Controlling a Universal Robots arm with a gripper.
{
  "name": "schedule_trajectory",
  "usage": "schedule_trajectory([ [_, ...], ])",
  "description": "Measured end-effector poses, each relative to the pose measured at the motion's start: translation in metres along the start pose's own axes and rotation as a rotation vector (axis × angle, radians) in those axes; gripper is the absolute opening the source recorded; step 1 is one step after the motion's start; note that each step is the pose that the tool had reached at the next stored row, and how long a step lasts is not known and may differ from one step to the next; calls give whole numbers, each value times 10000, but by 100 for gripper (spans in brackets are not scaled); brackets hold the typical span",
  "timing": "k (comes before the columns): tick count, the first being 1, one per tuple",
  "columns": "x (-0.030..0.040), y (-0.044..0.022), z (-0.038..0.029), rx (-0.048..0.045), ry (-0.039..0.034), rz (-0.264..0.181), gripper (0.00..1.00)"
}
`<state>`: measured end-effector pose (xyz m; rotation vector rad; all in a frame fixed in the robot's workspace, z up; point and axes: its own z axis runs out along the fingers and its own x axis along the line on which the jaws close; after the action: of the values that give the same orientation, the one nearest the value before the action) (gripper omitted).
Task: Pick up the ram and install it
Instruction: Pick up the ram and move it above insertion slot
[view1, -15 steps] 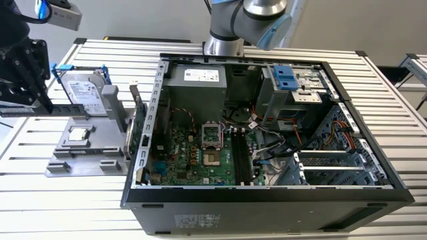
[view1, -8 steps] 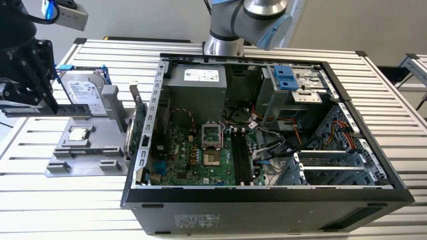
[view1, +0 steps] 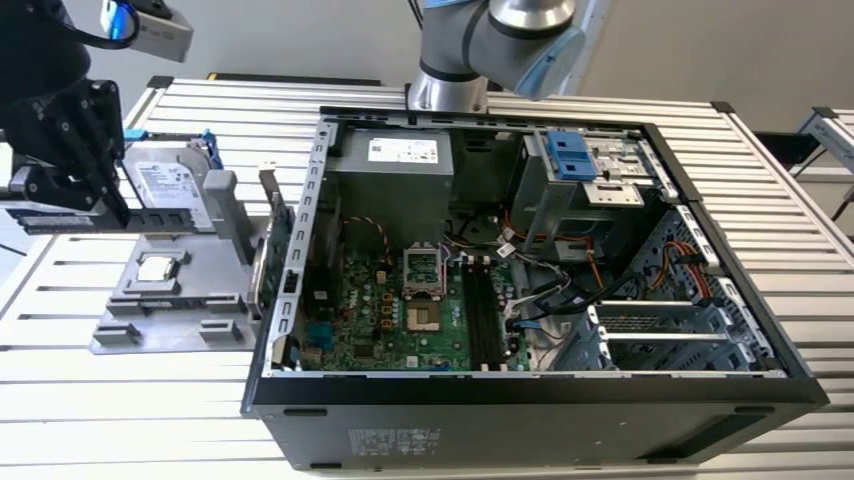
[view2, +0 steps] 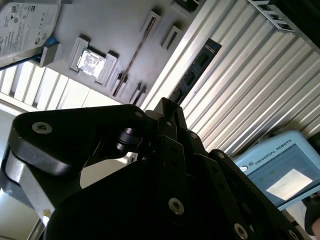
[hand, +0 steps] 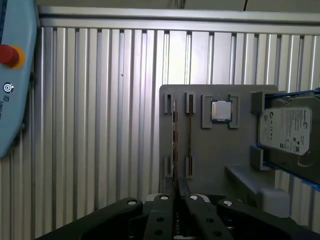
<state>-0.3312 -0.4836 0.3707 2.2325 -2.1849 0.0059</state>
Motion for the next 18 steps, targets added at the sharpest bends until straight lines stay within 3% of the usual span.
schedule_trajectory([
  [18,5,-223,-2,1,-1,-1,0],
])
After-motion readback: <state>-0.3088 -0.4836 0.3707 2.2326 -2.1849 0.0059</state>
